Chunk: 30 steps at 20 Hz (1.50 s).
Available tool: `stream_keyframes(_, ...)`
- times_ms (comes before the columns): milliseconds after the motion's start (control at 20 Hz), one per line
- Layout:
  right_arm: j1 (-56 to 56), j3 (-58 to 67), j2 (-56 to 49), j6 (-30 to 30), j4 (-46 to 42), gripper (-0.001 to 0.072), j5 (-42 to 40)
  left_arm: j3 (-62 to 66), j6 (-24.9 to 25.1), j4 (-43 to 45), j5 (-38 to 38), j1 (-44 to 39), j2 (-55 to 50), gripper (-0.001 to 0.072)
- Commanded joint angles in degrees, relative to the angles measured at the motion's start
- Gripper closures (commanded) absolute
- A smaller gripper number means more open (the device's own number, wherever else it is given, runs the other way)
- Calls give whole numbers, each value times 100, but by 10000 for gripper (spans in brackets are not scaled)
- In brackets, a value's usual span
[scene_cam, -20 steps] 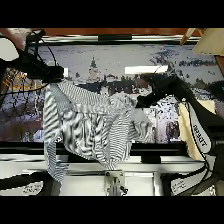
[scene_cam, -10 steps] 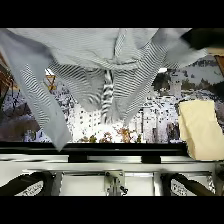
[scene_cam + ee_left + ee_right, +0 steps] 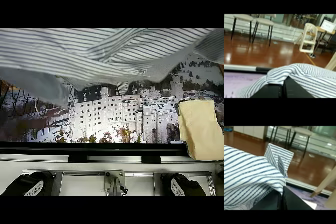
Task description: Fold the shirts.
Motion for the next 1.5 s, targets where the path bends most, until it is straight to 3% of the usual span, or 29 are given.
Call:
stream_keyframes(0,-7,17,267,553,-415,631,-901,-39,-13,46,-1163,7,92,660)
stream_keyframes(300,-7,-13,-302,1294,-472,631,-3676,-514,184,96,-1471,7,13,660)
stream_keyframes(500,-4,-1091,-981,1311,-284,631,-3849,-1668,181,83,-1919,4,-389,660)
stream_keyframes(600,66,-2103,-1344,1143,-166,631,-3707,-2546,181,83,-1893,4,-654,661)
stream_keyframes(750,251,-3167,-2188,804,-208,631,-2741,-3449,223,-76,-1357,4,-1213,661)
stream_keyframes(1000,273,-3217,-3768,1244,402,630,-874,-3547,219,-914,243,7,-2376,661)
stream_keyframes(1150,273,-3217,-4203,1456,531,605,-247,-3547,219,-1121,564,7,-3053,660)
stream_keyframes(1200,269,-3215,-4232,1453,527,471,-138,-3547,219,-1228,562,7,-3237,661)
stream_keyframes(1250,258,-3171,-4221,1416,518,171,-81,-3547,219,-1283,562,7,-3357,660)
stream_keyframes(1450,118,-2503,-3893,1263,586,160,-415,-3534,223,-1270,625,79,-3432,660)
